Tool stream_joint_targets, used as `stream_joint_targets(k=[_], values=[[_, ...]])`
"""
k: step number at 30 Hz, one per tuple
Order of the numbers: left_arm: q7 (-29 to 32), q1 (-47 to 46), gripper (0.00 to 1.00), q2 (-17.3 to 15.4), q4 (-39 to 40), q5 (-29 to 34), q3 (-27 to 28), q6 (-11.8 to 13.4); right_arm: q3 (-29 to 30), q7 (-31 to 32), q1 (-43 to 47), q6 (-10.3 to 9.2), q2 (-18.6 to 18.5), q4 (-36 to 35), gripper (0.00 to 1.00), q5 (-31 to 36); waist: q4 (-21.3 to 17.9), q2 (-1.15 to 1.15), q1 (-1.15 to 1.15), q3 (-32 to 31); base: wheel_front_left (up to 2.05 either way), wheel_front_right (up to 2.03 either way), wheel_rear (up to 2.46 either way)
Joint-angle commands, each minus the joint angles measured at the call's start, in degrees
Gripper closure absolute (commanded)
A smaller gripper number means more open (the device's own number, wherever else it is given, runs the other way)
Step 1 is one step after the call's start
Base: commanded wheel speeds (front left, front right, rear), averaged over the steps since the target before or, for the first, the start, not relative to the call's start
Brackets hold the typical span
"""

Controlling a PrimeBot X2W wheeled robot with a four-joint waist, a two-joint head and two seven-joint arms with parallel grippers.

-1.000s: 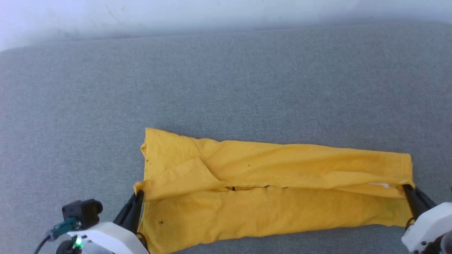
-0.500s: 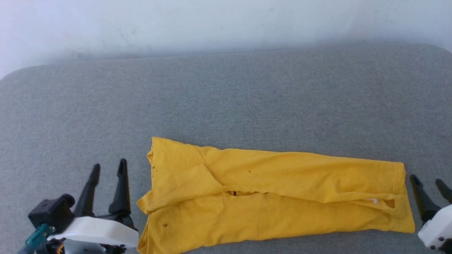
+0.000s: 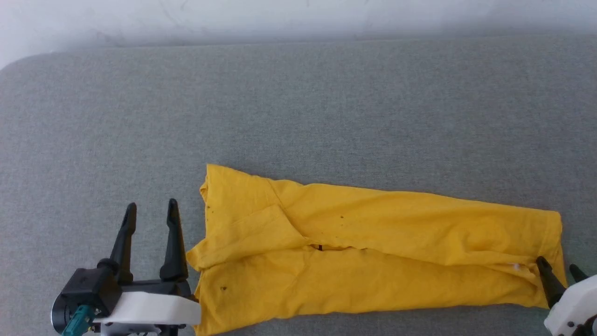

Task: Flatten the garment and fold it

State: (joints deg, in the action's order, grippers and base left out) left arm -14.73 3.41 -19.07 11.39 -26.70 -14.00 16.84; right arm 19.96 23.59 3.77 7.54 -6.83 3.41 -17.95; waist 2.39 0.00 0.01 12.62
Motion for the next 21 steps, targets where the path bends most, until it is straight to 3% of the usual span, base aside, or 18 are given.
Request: stream_joint_targets(k=[1,4,6,13,21], values=[[-0.3,-0.5,0.00,0.4,-0.5,0.8,0.0,-0.6,-0.4,-0.4,-1.4,-0.05,-0.4,1.4,0.00,0.4,0.8,0.00,-0.01,1.1,0.00,0.00,0.00],[-0.3,-1.2,0.00,1.0,-1.0,1.5,0.1,-1.2,-1.8,0.7,-2.4,-0.05,-1.1,4.5,0.00,-0.1,1.2,0.00,-0.01,1.7,0.00,0.00,0.00],[-0.3,-1.6,0.00,1.3,-1.4,1.8,0.1,-1.6,-2.3,1.7,-2.9,-0.05,-1.2,6.0,1.00,-1.3,1.4,0.00,-0.01,1.9,0.00,0.00,0.00],[-0.3,-1.7,0.00,2.3,-2.4,2.0,0.8,-2.3,-0.7,2.2,-5.9,-0.05,-2.5,5.5,1.00,-3.8,0.8,0.00,-0.01,1.4,0.00,0.00,0.00],[-0.3,-1.2,0.00,3.2,-3.6,2.2,0.9,-3.0,8.8,1.1,-8.5,-0.05,-8.6,5.5,1.00,-1.4,-0.2,0.00,-0.01,-0.1,0.00,0.00,0.00]])
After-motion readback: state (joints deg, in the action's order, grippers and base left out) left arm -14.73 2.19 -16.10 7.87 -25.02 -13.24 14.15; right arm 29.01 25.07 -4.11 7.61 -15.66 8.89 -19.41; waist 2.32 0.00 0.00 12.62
